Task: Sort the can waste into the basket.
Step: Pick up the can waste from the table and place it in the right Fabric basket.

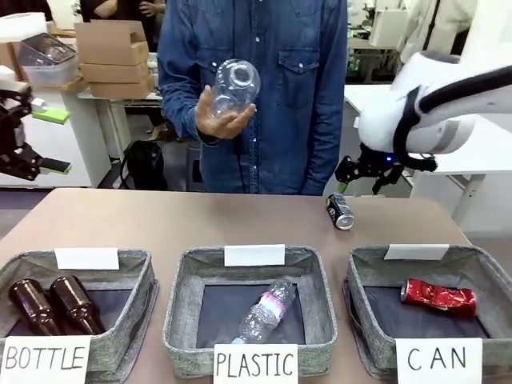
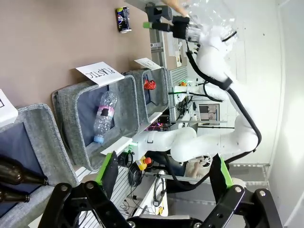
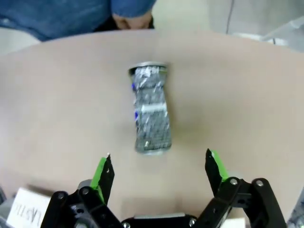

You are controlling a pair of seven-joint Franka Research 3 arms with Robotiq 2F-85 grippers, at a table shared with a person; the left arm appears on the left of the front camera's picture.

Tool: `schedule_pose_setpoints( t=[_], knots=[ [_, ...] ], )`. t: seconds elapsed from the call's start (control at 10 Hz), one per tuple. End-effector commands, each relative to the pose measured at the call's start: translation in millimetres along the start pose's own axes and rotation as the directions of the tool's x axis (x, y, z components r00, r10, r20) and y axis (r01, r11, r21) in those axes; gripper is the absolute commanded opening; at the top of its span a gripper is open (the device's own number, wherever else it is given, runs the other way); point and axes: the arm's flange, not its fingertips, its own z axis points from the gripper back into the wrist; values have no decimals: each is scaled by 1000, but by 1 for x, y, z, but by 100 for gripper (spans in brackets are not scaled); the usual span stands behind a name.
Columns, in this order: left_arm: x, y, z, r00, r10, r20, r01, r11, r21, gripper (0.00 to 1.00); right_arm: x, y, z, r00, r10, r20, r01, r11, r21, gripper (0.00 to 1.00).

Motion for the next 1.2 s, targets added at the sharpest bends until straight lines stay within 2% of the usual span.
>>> schedule_pose_setpoints(
  t=[0.0,0.2,0.6,0.7,0.8,0.9,1.0,1.1],
  knots=[
    [0,1,1,1000,-22,-11,22,1000,-1,100,21,16,-34,1000,9,-15,-10,999,-45,100],
    [0,1,1,1000,-22,-11,22,1000,-1,100,26,22,-69,997,30,-74,-33,999,-42,100],
    [0,1,1,1000,-22,-11,22,1000,-1,100,22,24,-99,988,34,-151,-42,998,-53,100],
    [0,1,1,1000,-22,-11,22,1000,-1,100,22,23,-100,987,46,-154,-55,997,-58,88],
    [0,1,1,1000,-22,-11,22,1000,-1,100,21,23,-100,985,45,-165,-53,998,-43,41],
    [0,1,1,1000,-22,-11,22,1000,-1,100,21,23,-101,984,45,-171,-52,998,-36,28],
    [0,1,1,1000,-22,-11,22,1000,-1,100,21,22,-102,983,44,-177,-50,998,-30,0],
    [0,1,1,1000,-22,-11,22,1000,-1,100,21,22,-102,983,45,-180,-52,998,-35,0]
  ],
)
